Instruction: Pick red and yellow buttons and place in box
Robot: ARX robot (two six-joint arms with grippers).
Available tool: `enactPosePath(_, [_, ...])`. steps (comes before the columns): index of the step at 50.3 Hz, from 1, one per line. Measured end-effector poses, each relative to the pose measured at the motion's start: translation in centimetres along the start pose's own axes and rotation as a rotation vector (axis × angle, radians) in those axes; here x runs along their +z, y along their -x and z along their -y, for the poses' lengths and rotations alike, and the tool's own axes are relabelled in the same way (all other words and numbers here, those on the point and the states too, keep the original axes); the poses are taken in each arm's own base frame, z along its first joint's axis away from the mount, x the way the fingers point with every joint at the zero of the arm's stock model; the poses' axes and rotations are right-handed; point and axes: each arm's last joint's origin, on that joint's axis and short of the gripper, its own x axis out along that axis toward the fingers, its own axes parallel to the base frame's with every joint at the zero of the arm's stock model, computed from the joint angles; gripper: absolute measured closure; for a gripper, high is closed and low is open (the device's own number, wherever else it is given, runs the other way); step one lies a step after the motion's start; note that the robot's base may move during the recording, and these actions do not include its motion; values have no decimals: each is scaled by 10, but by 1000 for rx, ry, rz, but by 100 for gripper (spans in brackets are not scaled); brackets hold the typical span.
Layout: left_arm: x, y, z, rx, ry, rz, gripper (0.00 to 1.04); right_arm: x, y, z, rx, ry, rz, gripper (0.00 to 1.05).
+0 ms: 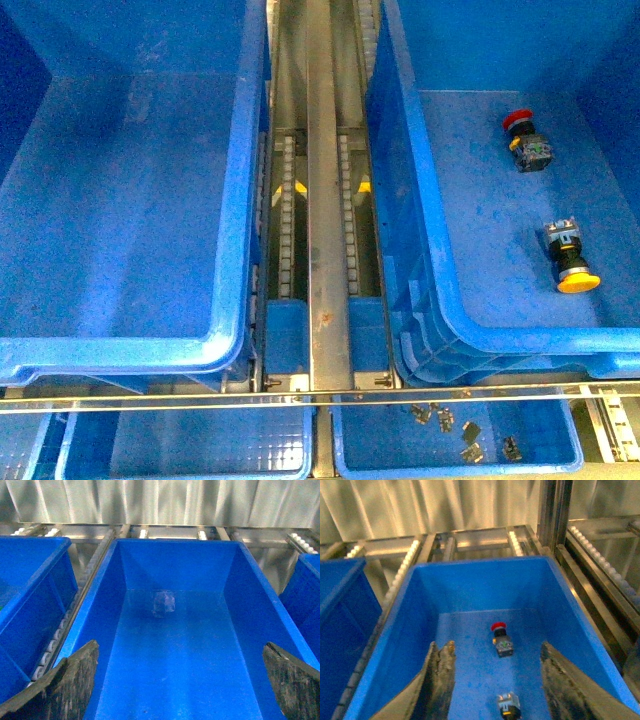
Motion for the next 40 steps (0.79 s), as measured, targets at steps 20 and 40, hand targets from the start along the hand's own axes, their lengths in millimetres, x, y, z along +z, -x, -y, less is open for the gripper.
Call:
enactPosePath(20, [0,0,0,0,0,0,8,5,23,16,0,61,4,101])
enactPosePath(40, [0,0,0,0,0,0,8,8,39,16,-1,61,13,101])
